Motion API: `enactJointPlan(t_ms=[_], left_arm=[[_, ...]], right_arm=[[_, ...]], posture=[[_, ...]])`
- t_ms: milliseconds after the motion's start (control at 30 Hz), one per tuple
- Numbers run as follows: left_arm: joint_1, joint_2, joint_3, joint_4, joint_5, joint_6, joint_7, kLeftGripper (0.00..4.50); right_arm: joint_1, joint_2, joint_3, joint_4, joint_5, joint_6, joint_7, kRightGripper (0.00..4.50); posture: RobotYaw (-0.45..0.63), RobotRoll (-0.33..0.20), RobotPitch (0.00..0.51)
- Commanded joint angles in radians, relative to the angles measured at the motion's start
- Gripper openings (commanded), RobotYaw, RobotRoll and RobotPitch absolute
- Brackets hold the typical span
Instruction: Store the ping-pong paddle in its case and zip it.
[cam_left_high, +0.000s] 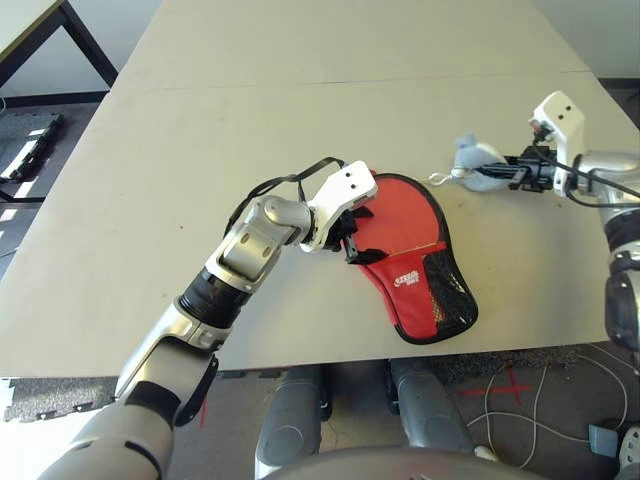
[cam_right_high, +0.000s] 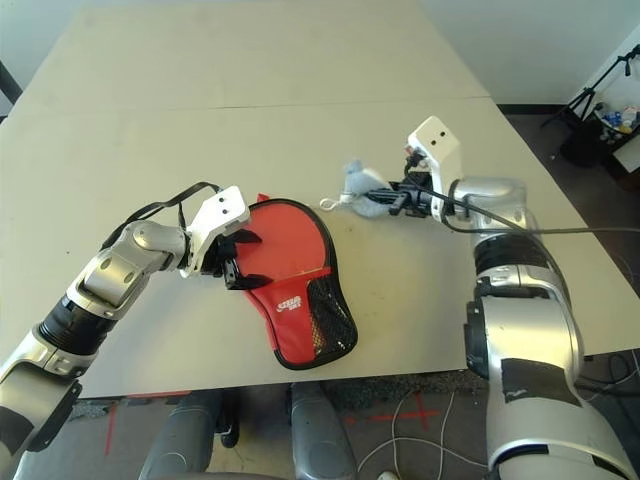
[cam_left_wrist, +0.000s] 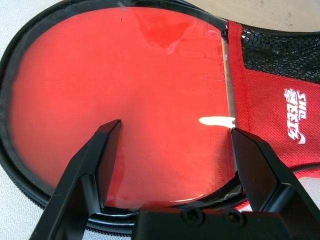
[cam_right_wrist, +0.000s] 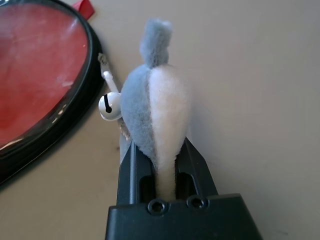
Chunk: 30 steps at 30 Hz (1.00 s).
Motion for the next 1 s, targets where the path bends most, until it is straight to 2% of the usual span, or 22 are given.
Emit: enactJointPlan(t_ms=[33,233,300,400,467,733,1000], left_arm=[[0.025,0.001,-0.030,0.027,0.000,0.016,-0.012,4.50],[0.024,-0.001,-0.027,0.030,0.001,0.019,-0.010,4.50],[0.024,-0.002,-0.027,0.030,0.001,0.019,-0.009,4.50],[0.029,-0.003,-0.027,0.028,0.002,0.019,-0.008,4.50],[0.026,-0.006,-0.028,0.033,0.003,0.018,-0.008,4.50],[0.019,-0.012,-0.027,0.049,0.006,0.009,-0.007,4.50],[0.016,-0.015,-0.025,0.057,0.007,0.004,-0.006,4.50]], right_arm=[[0.053,-0.048,0.012,-0.082,0.023,0.050,0.088,0.21],[0.218,-0.143,0.054,-0.341,0.110,0.195,0.283,0.21],[0.288,-0.199,0.095,-0.450,0.182,0.244,0.304,0.21],[0.435,-0.341,0.177,-0.679,0.385,0.343,0.306,0.21],[0.490,-0.405,0.214,-0.759,0.454,0.366,0.306,0.21],[0.602,-0.556,0.302,-0.892,0.583,0.357,0.306,0.20],[0.640,-0.588,0.329,-0.925,0.600,0.337,0.306,0.20]], posture=[[-0.12,0.000,0.202],[-0.12,0.000,0.204],[-0.12,0.000,0.204],[-0.12,0.000,0.204],[-0.13,0.000,0.205],[-0.13,0.000,0.204],[-0.14,0.000,0.205]])
